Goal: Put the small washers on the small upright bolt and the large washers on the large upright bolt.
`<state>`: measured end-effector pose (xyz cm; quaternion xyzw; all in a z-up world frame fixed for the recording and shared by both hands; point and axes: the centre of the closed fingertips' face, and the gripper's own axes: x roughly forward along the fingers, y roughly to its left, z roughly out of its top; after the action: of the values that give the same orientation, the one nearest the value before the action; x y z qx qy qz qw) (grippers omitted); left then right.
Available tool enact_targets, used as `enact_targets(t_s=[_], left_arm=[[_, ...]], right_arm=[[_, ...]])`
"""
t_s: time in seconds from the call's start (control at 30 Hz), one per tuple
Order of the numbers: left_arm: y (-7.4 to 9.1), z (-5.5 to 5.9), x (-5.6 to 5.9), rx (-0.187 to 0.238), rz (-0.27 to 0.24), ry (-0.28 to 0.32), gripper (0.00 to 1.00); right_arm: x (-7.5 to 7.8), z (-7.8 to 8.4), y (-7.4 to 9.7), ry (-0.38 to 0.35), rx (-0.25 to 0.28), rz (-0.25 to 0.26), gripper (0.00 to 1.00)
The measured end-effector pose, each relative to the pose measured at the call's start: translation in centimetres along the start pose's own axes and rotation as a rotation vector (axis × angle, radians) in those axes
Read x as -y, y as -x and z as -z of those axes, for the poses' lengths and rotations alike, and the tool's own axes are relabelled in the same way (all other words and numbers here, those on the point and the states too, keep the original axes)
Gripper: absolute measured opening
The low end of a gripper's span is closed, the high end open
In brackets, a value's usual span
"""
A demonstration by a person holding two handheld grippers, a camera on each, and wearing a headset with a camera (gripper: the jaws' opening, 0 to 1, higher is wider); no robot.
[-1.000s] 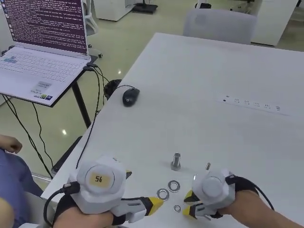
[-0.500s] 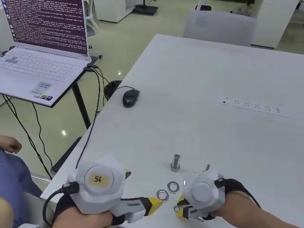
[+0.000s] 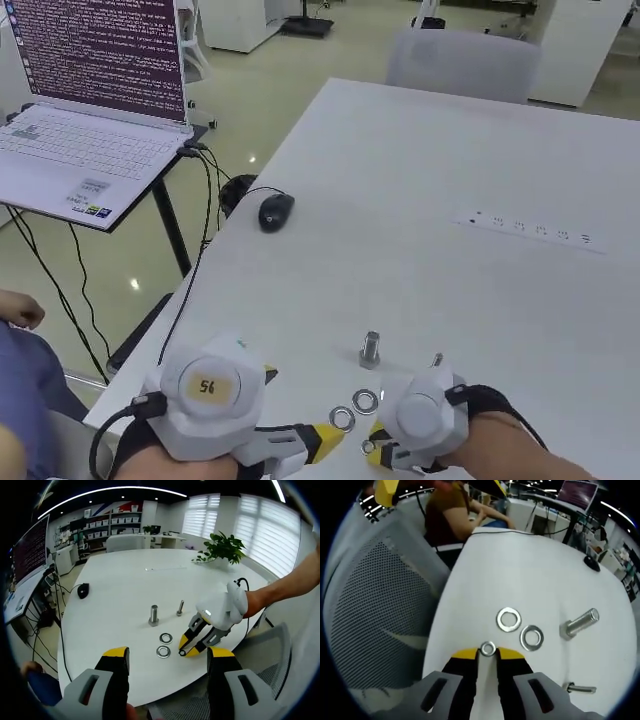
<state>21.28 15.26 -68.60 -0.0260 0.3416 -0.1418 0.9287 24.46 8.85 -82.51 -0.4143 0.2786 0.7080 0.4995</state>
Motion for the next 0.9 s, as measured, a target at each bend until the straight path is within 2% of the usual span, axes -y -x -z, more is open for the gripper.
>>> enact_targets(t_s=[0.37, 0.47, 0.63, 0.7, 0.9], left_arm=[[0.0, -0.1, 0.1, 0.000, 0.004, -0.007, 0.62], [0.2, -0.1, -0.2, 0.004, -0.004, 0.000, 0.62], [0.3, 0.1, -0.3, 0.005, -0.010, 0.010, 0.62], [0.3, 0.1, -0.3, 0.005, -0.008, 0.008, 0.62], [0.2, 0.0, 0.0, 0.007, -0.001, 0.004, 0.62]], right_arm=[[0.1, 0.2, 0.1, -0.050, -0.004, 0.033, 0.15], [0.8, 1.0, 0.6, -0.073, -0.011, 0.062, 0.14], [1.8, 2.6, 1.5, -0.160, -0.012, 0.103, 0.14], [2.0, 2.9, 1.7, -0.195, 0.000, 0.104, 0.15], [2.0, 2.7, 1.6, -0.175, 0.001, 0.104, 0.18]])
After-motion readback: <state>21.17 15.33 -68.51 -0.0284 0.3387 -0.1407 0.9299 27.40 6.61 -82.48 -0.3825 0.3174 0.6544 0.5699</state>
